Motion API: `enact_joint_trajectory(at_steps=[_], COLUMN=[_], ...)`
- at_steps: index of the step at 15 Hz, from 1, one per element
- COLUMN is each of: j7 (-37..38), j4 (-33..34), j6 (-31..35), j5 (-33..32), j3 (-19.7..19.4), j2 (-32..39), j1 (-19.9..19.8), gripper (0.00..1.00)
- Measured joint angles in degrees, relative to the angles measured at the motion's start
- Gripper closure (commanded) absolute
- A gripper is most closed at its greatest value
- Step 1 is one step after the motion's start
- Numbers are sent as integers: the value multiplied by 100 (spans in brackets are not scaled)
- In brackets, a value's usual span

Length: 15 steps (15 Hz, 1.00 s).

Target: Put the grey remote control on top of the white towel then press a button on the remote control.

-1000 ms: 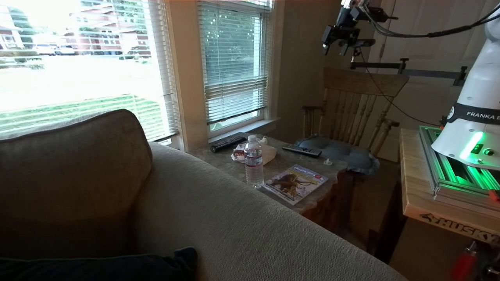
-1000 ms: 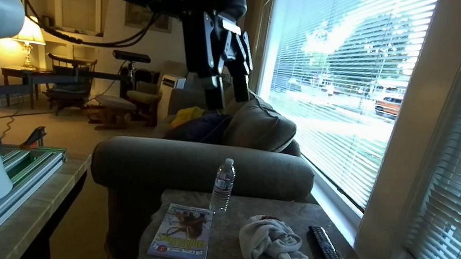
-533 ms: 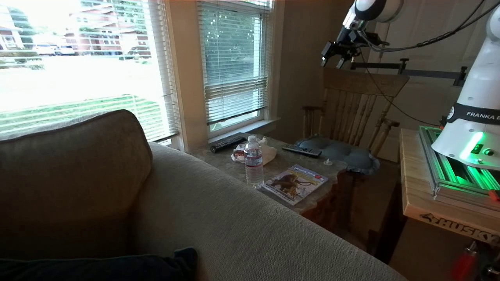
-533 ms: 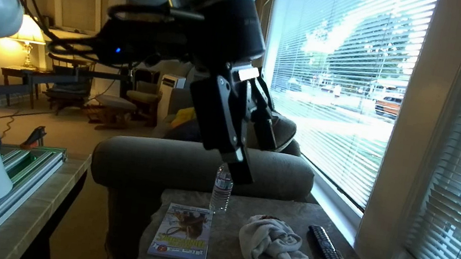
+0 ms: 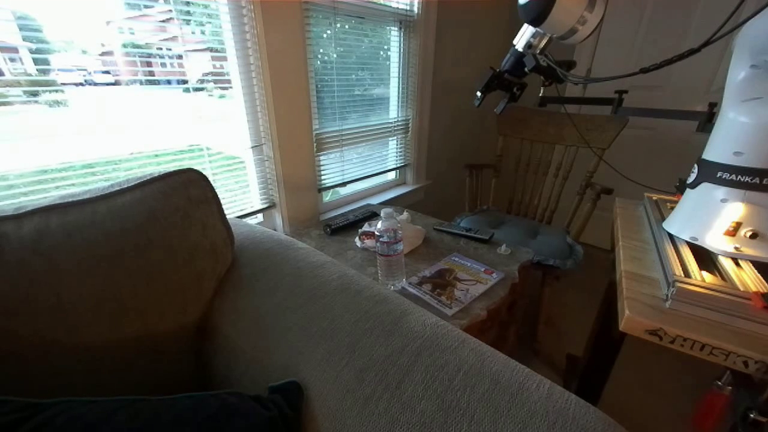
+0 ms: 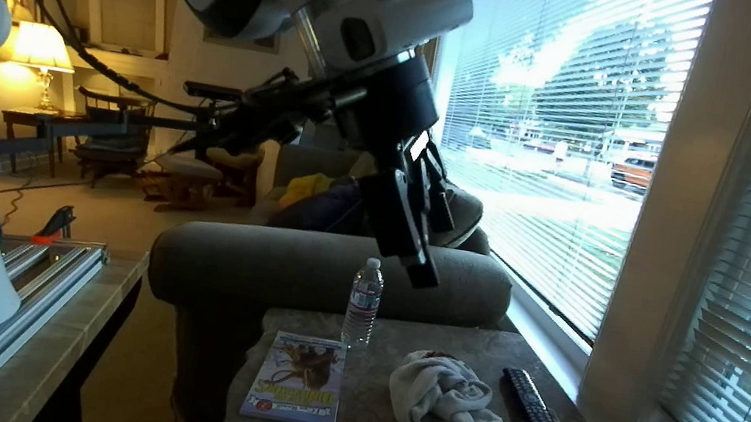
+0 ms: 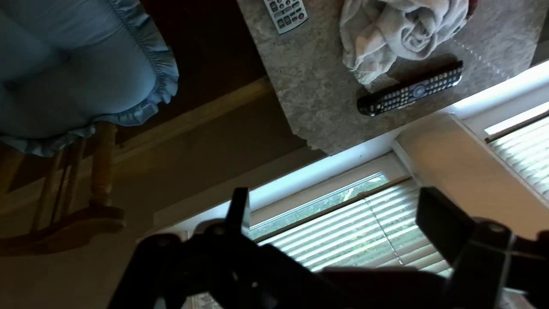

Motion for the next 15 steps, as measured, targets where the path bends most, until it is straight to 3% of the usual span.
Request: enact_joint_trajectory(at_steps=[6, 15], j7=[-598, -666], j4=[101, 237], j6=[-234, -292], j5=[480, 524], j3=[-366, -408], j2=[490, 1031], j1=[151, 131], gripper=[0, 0])
